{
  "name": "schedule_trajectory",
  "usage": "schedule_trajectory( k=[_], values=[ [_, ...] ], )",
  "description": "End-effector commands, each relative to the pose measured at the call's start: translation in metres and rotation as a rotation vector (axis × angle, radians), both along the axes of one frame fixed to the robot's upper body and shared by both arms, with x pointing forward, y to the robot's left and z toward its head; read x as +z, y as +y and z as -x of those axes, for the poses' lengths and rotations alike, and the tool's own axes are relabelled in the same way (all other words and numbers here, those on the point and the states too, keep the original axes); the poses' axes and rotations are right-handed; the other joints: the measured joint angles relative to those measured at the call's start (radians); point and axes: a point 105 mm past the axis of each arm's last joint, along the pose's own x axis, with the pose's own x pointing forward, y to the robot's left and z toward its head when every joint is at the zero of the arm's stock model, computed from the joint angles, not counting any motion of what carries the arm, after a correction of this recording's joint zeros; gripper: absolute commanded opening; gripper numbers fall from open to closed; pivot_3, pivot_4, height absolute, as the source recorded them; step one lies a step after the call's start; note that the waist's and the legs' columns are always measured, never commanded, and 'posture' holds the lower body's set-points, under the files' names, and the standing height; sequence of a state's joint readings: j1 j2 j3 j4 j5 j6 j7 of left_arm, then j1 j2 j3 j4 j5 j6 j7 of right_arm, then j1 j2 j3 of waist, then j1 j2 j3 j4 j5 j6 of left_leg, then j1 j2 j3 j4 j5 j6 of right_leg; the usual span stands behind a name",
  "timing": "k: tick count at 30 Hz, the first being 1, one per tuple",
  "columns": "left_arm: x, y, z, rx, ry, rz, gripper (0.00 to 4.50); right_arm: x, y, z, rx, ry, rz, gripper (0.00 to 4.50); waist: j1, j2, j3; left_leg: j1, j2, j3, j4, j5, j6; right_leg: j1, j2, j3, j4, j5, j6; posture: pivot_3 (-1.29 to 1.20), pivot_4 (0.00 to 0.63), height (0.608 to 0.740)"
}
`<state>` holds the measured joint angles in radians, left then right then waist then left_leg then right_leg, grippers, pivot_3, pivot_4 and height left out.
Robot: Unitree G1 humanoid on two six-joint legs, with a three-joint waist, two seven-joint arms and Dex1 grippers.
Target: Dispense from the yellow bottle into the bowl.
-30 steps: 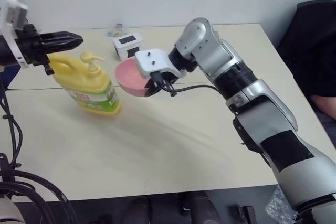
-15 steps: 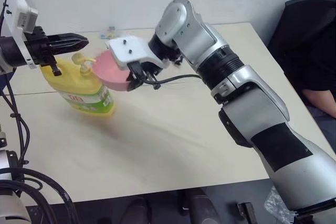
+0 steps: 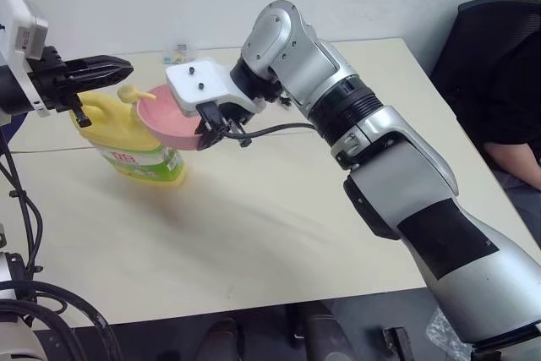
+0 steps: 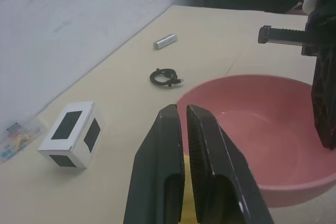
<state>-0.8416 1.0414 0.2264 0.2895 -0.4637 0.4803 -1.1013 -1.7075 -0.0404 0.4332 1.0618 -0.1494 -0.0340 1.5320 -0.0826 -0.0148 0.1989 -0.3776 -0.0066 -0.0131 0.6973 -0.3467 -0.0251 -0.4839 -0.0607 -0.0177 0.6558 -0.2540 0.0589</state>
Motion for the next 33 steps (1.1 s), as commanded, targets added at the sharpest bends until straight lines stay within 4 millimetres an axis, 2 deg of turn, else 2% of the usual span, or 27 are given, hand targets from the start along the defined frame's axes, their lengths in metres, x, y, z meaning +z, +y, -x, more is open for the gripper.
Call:
schedule_trajectory(
  k=[1, 11, 19, 23, 30, 31, 33],
  values=[
    [0.013, 0.002, 0.004, 0.021, -0.062, -0.014, 0.30, 0.010, 0.001, 0.002, 0.039, -0.083, 0.002, 0.00, 0.000, 0.000, 0.000, 0.000, 0.000, 0.000, 0.000, 0.000, 0.000, 0.000, 0.000, 0.000, 0.000, 0.000, 0.000, 0.00, 0.150, 0.740],
    [0.012, 0.005, 0.004, 0.034, -0.059, -0.015, 0.30, 0.001, -0.005, -0.005, 0.030, -0.099, 0.025, 0.00, 0.000, 0.000, 0.000, 0.000, 0.000, 0.000, 0.000, 0.000, 0.000, 0.000, 0.000, 0.000, 0.000, 0.000, 0.000, 0.00, 0.150, 0.740],
    [-0.002, 0.007, 0.000, 0.059, -0.032, -0.021, 0.30, 0.000, -0.008, -0.006, 0.032, -0.101, 0.030, 0.00, 0.001, 0.000, 0.000, 0.000, 0.000, 0.000, 0.000, 0.000, 0.000, 0.000, 0.000, 0.000, 0.000, 0.000, 0.000, 0.00, 0.150, 0.740],
    [-0.015, 0.007, -0.005, 0.078, -0.003, -0.054, 0.30, 0.000, -0.008, -0.005, 0.035, -0.101, 0.034, 0.00, 0.000, 0.000, 0.000, 0.000, 0.000, 0.000, 0.000, 0.000, 0.000, 0.000, 0.000, 0.000, 0.000, 0.000, 0.000, 0.00, 0.150, 0.740],
    [-0.020, 0.007, -0.014, 0.100, -0.003, -0.045, 0.30, 0.000, -0.008, -0.004, 0.047, -0.100, 0.037, 0.00, 0.003, 0.000, 0.000, 0.002, 0.000, 0.000, 0.001, 0.000, 0.000, 0.001, 0.000, 0.000, 0.002, 0.000, 0.000, 0.00, 0.150, 0.740],
    [-0.020, 0.007, -0.015, 0.100, 0.000, -0.044, 0.14, 0.000, -0.008, -0.004, 0.048, -0.100, 0.037, 0.00, 0.003, 0.000, 0.000, 0.002, 0.000, 0.000, 0.001, 0.000, 0.000, 0.001, 0.000, 0.000, 0.002, 0.000, 0.000, 0.00, 0.150, 0.740],
    [-0.022, 0.004, -0.013, 0.080, 0.016, -0.031, 0.14, 0.001, -0.008, -0.003, 0.050, -0.101, 0.038, 0.00, 0.003, 0.000, 0.000, 0.002, 0.000, 0.000, 0.001, 0.000, 0.000, 0.001, 0.000, 0.000, 0.003, 0.000, -0.001, 0.00, 0.150, 0.740]
  ],
)
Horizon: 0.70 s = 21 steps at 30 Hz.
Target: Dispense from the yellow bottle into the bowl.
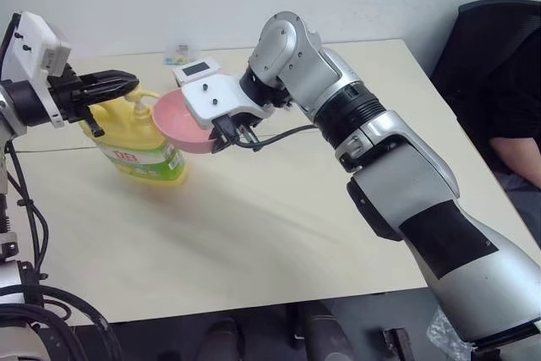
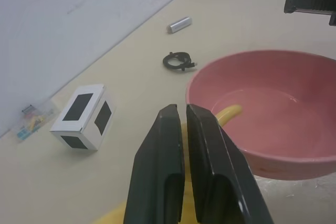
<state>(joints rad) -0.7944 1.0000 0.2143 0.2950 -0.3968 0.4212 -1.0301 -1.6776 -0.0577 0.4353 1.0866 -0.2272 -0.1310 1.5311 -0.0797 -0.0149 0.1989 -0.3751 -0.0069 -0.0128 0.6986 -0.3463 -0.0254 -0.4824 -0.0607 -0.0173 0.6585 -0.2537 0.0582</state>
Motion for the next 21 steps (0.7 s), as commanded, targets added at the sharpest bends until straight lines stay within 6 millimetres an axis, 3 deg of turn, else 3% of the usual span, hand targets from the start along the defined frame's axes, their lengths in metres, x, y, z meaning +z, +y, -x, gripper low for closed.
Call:
schedule_trajectory(
  k=[1, 21],
  values=[
    [-0.002, -0.001, 0.000, -0.009, 0.018, 0.000, 0.14, 0.014, 0.005, 0.007, 0.050, -0.039, -0.019, 0.00, 0.000, 0.000, 0.000, 0.000, 0.000, 0.000, 0.000, 0.000, 0.000, 0.000, 0.000, 0.000, 0.000, 0.000, 0.000, 0.00, 0.150, 0.740],
    [-0.030, 0.002, -0.004, 0.021, 0.136, -0.027, 0.14, 0.015, 0.010, 0.016, 0.103, -0.039, -0.008, 0.00, 0.000, 0.000, 0.000, 0.005, 0.000, 0.000, 0.000, 0.001, 0.000, 0.004, 0.000, 0.001, 0.002, 0.001, -0.001, 0.00, 0.150, 0.740]
  ],
)
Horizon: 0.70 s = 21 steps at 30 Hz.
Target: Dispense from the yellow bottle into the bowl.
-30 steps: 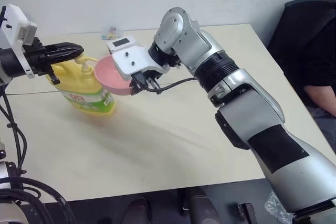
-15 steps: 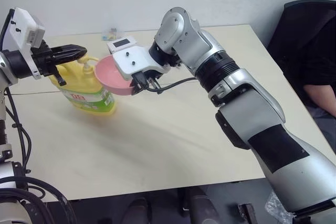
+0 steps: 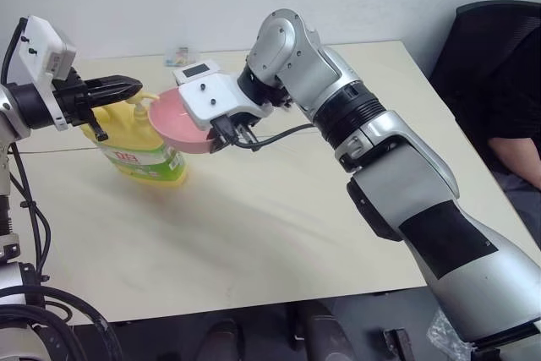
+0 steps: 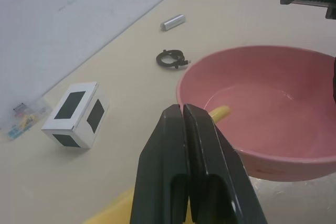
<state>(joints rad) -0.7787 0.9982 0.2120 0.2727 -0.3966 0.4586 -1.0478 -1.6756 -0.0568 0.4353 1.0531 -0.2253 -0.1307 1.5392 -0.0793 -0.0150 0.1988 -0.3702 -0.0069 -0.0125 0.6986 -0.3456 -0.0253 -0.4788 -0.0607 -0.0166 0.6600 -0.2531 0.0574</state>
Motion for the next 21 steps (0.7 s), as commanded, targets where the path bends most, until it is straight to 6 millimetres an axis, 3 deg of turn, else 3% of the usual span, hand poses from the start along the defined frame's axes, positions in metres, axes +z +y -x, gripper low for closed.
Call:
schedule_trajectory(
  k=[1, 21],
  values=[
    [-0.026, 0.006, -0.006, 0.039, 0.103, -0.024, 0.14, 0.011, 0.008, 0.013, 0.079, -0.023, -0.007, 0.00, 0.000, 0.000, 0.000, 0.000, 0.000, 0.000, 0.000, 0.000, 0.000, 0.000, 0.000, 0.000, 0.000, 0.000, 0.000, 0.00, 0.150, 0.740],
    [-0.074, 0.020, -0.013, 0.065, 0.272, -0.145, 0.14, -0.001, 0.008, 0.012, 0.090, -0.034, 0.026, 0.00, 0.000, 0.000, -0.001, 0.007, 0.000, 0.000, -0.001, 0.001, 0.003, 0.003, 0.000, 0.000, 0.001, 0.002, -0.004, 0.00, 0.150, 0.740]
  ],
)
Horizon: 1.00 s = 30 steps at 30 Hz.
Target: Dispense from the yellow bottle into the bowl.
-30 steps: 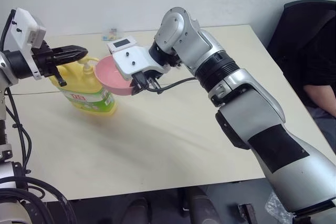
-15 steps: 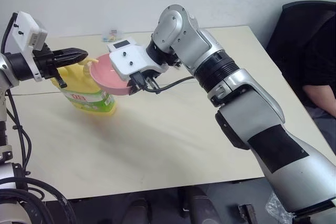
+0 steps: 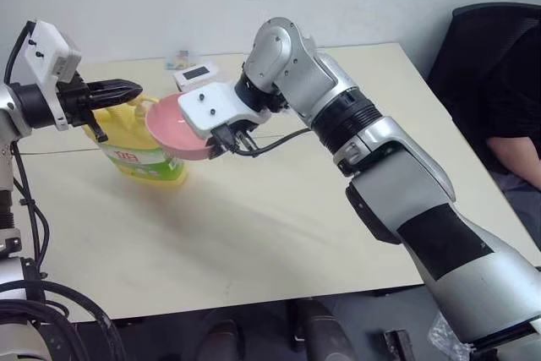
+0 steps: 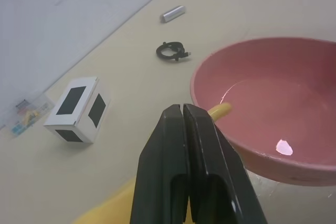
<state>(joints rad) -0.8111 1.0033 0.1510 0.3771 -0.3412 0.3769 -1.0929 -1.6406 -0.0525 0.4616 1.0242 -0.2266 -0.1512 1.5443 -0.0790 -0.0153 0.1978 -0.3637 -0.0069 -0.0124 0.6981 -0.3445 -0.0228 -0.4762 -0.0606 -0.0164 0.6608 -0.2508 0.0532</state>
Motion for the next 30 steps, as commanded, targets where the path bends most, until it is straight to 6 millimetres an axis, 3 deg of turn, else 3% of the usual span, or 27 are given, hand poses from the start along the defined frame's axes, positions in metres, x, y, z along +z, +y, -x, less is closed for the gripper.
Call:
schedule_trajectory(
  k=[1, 9, 19, 23, 30],
  values=[
    [-0.066, 0.014, -0.005, 0.065, 0.241, -0.103, 0.14, 0.011, 0.008, 0.010, 0.058, -0.029, -0.004, 0.00, 0.000, 0.000, 0.000, 0.001, 0.000, 0.000, 0.000, 0.000, 0.000, 0.001, 0.000, 0.000, 0.000, 0.000, 0.000, 0.00, 0.150, 0.740],
    [-0.088, 0.015, -0.002, 0.048, 0.283, -0.180, 0.14, 0.009, 0.010, 0.010, 0.055, -0.022, -0.012, 0.00, -0.001, 0.001, -0.002, 0.035, 0.001, 0.001, -0.017, 0.000, 0.001, 0.032, 0.001, 0.000, -0.009, -0.002, -0.003, 0.00, 0.150, 0.740],
    [-0.098, 0.019, -0.004, 0.064, 0.286, -0.193, 0.14, 0.009, 0.012, 0.011, 0.056, -0.017, -0.014, 0.00, -0.001, 0.002, -0.003, 0.036, 0.001, 0.001, -0.018, 0.000, 0.001, 0.032, 0.001, 0.000, -0.008, -0.002, -0.003, 0.00, 0.150, 0.740],
    [-0.070, 0.017, -0.010, 0.076, 0.215, -0.122, 0.14, 0.008, 0.011, 0.011, 0.056, -0.017, -0.012, 0.00, 0.000, 0.003, -0.003, 0.036, 0.001, 0.001, -0.018, 0.000, 0.001, 0.032, 0.001, 0.000, -0.008, -0.002, -0.003, 0.00, 0.150, 0.740],
    [0.014, 0.010, -0.006, 0.067, 0.051, 0.106, 0.28, 0.010, 0.003, 0.008, 0.051, -0.017, -0.020, 0.00, -0.003, 0.001, -0.002, 0.028, 0.002, -0.001, -0.017, 0.000, 0.000, 0.026, 0.001, -0.002, -0.008, -0.002, -0.003, 0.00, 0.150, 0.740]
  ],
)
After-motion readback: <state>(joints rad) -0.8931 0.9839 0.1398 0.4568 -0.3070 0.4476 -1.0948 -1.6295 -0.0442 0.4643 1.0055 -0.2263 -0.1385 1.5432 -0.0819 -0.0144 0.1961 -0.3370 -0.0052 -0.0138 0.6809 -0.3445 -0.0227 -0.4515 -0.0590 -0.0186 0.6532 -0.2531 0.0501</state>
